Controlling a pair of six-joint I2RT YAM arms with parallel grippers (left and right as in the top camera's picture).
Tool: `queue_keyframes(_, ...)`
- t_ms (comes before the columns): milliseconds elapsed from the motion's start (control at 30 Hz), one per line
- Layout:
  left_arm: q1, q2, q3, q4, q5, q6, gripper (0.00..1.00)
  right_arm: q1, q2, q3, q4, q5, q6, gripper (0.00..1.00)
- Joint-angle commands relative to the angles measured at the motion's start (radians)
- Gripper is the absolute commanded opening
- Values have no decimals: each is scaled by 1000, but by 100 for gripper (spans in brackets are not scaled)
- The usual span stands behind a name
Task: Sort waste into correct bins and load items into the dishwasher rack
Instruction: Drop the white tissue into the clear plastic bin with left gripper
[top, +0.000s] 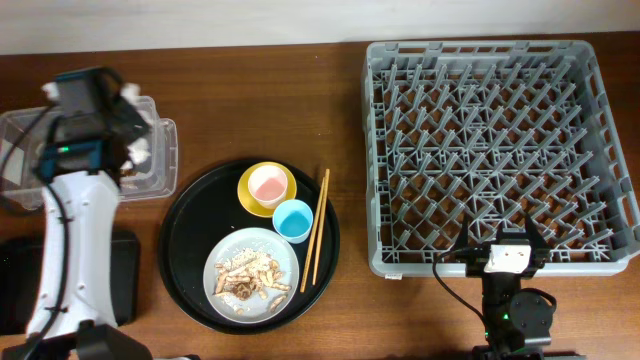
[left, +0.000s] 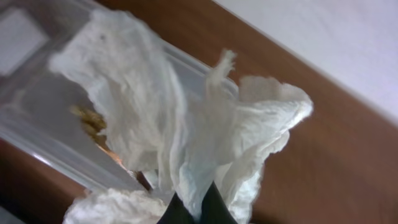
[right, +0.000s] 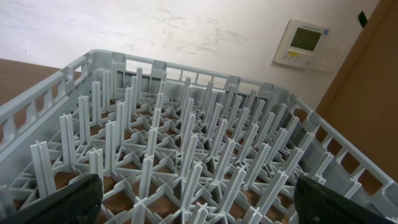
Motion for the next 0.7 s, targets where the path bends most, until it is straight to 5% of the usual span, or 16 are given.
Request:
queue_keyframes(0, 103, 39, 6, 90, -55, -139, 0, -6, -5, -5, -5, 16, 2, 98)
queue_keyframes(200, 177, 120, 6, 171, -52, -139, 32, -6, -5, -5, -5, 16, 2, 98)
queue_keyframes(333, 182, 117, 6, 162, -51, -138, 71, -6, -5, -5, -5, 16, 2, 98)
queue_keyframes(467, 181, 38, 6, 125, 23, -138, 71, -6, -5, -5, -5, 16, 2, 98)
queue_keyframes(667, 181, -209, 6, -167, 479, -50, 71, -6, -5, -5, -5, 16, 2, 98)
